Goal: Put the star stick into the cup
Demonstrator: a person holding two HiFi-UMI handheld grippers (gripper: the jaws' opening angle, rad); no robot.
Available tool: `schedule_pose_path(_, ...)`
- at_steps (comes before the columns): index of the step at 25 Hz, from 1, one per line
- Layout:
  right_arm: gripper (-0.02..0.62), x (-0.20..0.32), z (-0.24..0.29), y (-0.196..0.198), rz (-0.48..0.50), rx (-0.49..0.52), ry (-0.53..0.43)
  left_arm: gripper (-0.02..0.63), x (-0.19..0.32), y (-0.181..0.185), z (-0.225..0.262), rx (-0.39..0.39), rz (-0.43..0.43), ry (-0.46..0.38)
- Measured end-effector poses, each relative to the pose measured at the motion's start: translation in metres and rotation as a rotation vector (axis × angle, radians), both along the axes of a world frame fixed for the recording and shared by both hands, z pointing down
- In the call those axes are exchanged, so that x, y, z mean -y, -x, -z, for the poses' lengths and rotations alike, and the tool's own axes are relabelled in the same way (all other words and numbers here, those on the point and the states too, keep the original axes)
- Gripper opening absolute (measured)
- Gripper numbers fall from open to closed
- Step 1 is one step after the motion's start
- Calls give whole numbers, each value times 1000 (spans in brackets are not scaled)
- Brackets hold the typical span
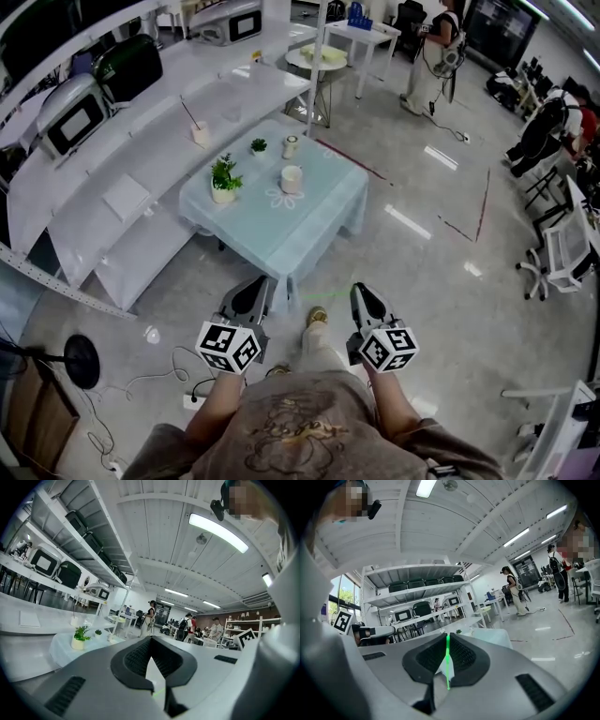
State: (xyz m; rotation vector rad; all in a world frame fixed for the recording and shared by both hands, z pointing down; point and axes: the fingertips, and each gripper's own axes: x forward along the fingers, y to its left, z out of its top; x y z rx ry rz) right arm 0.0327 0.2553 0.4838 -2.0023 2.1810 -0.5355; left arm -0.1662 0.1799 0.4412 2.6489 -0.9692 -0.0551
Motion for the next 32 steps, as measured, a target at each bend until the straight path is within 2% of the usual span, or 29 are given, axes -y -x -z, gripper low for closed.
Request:
schedule_pose_path(7,18,41,-10,-10,17,5,-4,21,38,-11,-7,-2,19,-5)
schedule_pose_path(14,18,108,-8,-29,51,10,-13,21,97,-26,-11,4,53,9)
schedule_pose_path(23,18,207,5,-71,118,23,-17,21,186,-73,0,9,100,17)
schedule_pose_path(32,18,292,9,-118,217,34,-9,21,250,-111,4,18,205,31)
